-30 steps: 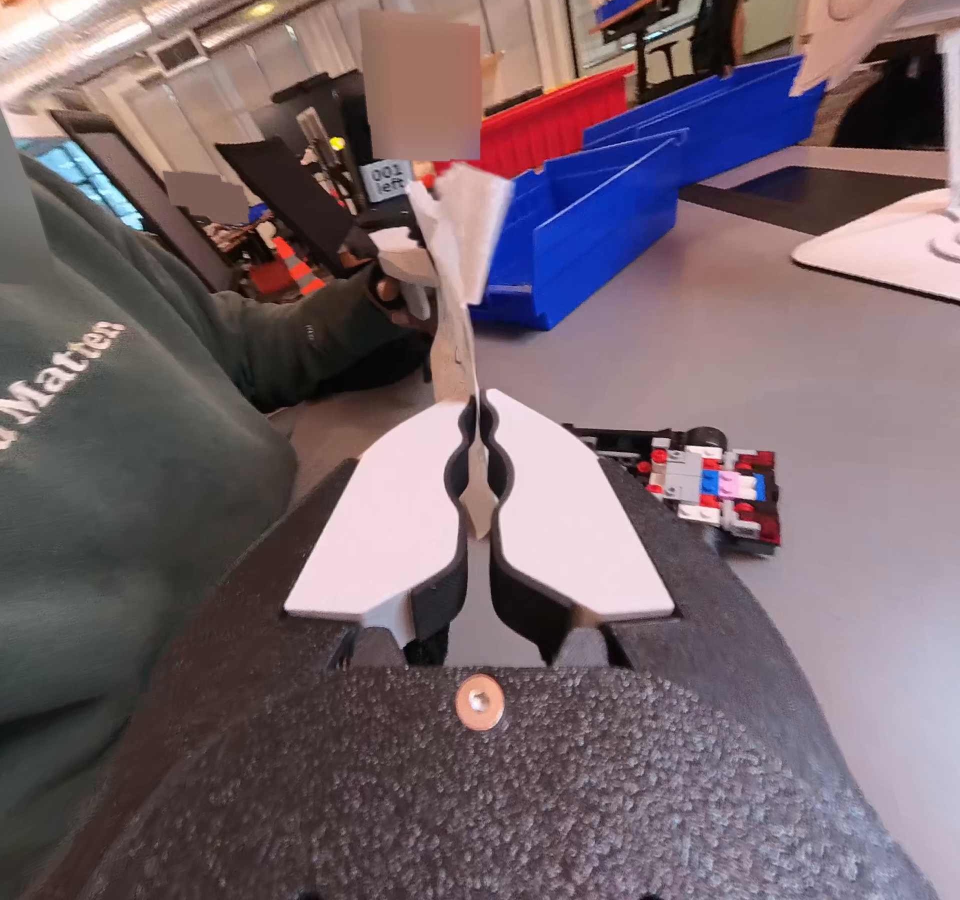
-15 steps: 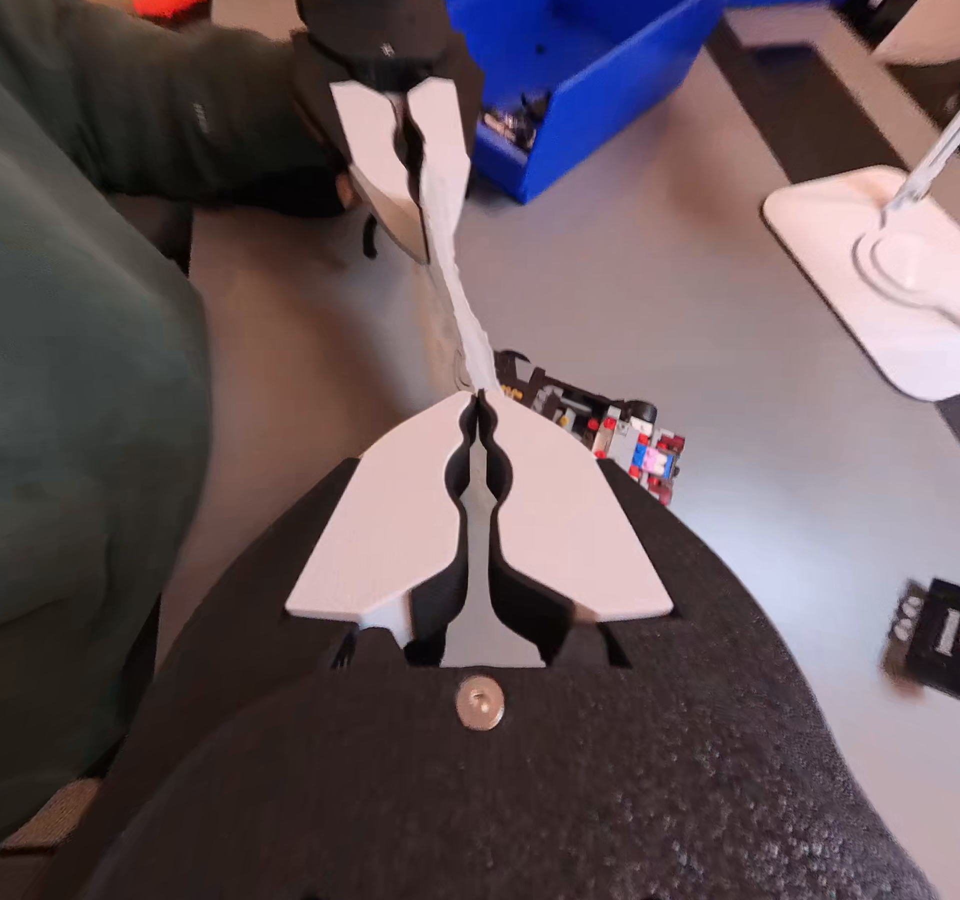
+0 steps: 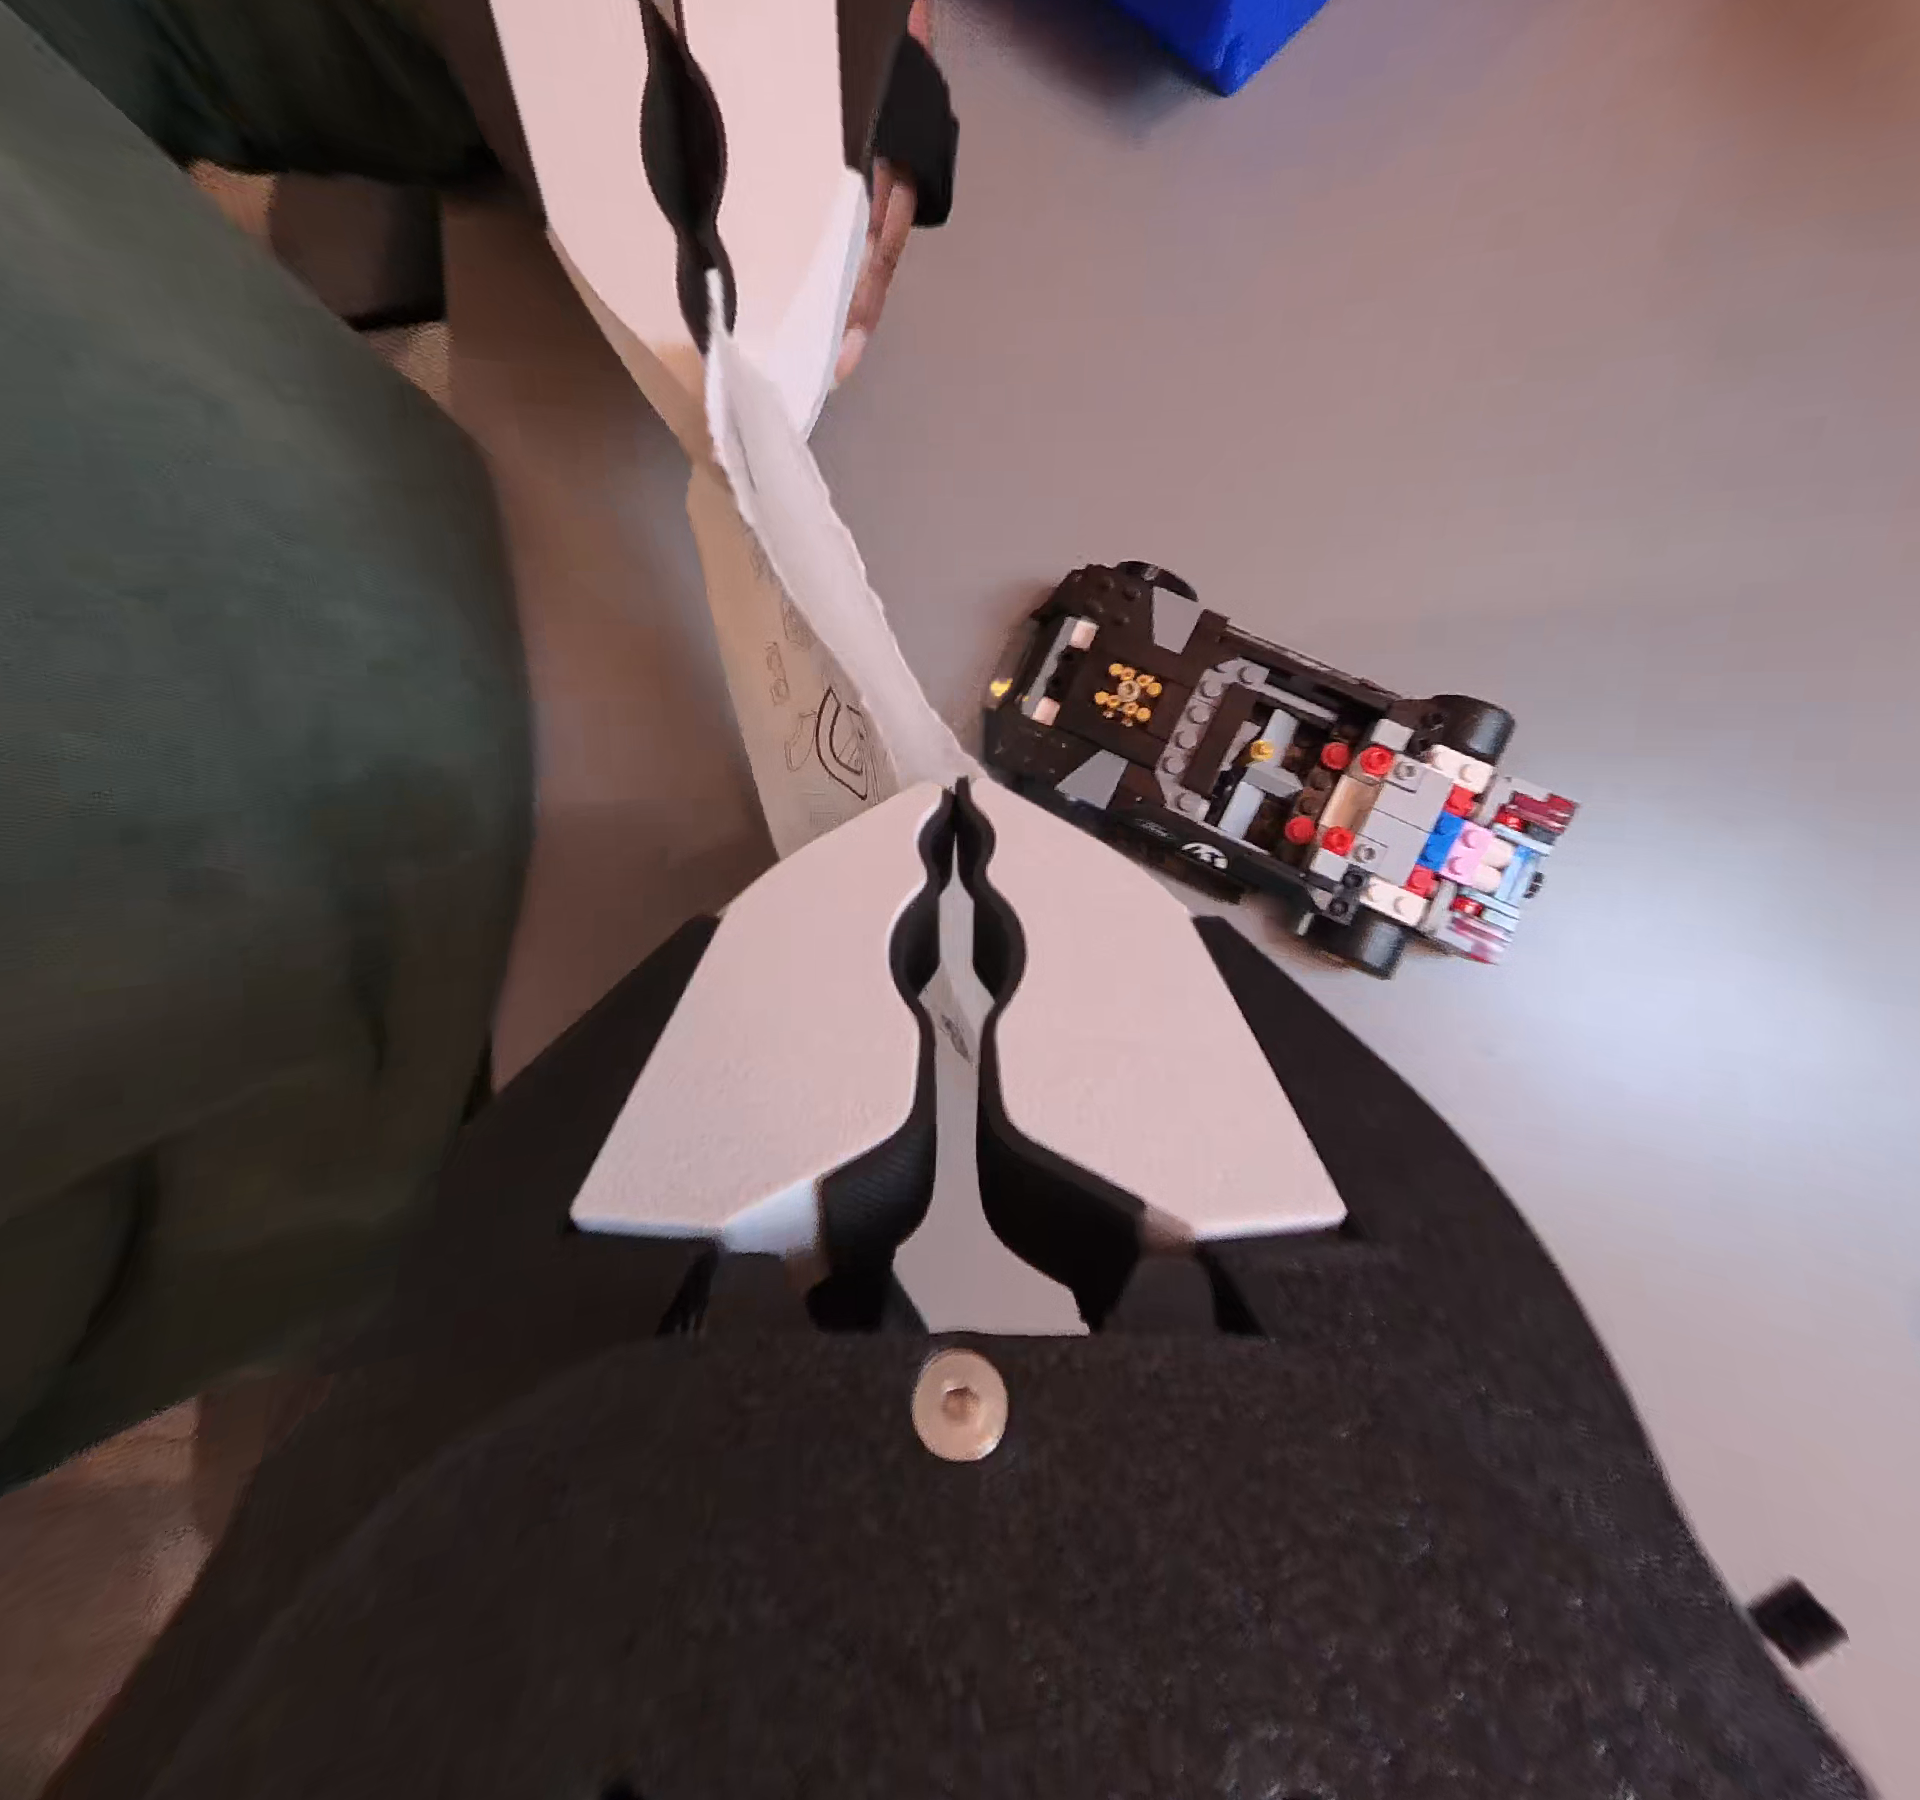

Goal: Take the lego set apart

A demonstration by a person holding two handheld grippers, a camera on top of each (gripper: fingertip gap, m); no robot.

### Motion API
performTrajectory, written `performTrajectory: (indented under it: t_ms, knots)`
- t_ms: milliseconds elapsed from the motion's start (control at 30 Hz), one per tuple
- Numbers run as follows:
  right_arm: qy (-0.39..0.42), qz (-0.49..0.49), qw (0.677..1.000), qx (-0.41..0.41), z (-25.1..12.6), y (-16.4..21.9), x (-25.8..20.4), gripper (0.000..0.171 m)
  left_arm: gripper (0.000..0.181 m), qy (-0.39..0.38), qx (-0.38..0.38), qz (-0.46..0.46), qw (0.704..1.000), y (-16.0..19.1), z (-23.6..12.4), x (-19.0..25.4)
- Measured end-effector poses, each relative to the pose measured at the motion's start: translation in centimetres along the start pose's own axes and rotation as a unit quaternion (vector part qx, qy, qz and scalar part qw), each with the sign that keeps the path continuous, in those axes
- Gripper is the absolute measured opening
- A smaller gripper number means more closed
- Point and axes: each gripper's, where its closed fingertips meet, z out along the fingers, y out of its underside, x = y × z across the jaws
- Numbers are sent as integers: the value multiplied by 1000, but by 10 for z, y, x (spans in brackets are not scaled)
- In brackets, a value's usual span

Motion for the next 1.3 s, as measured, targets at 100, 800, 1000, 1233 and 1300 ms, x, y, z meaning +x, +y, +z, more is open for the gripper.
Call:
performTrajectory:
  t_ms: [100, 800, 1000, 1233, 1300]
  knots:
    - [1, -17, 999, -33, 7, 6, -2, 0, 0, 15, -3, 11, 1000, 1, 2, 7]
    - [-210, -23, 977, -42, 95, 42, -114, 1, 1, 123, -40, -21, 991, 21, 37, 56]
    - [-242, -11, 969, -38, 97, 53, -139, 33, 13, 182, -68, -45, 980, 31, 40, 78]
    - [-229, -39, 970, -68, 89, 68, -144, 24, 6, 205, -33, -129, 970, 16, 44, 82]
    - [-208, -55, 973, -82, 91, 72, -142, 19, 3, 205, -22, -155, 966, 12, 46, 81]
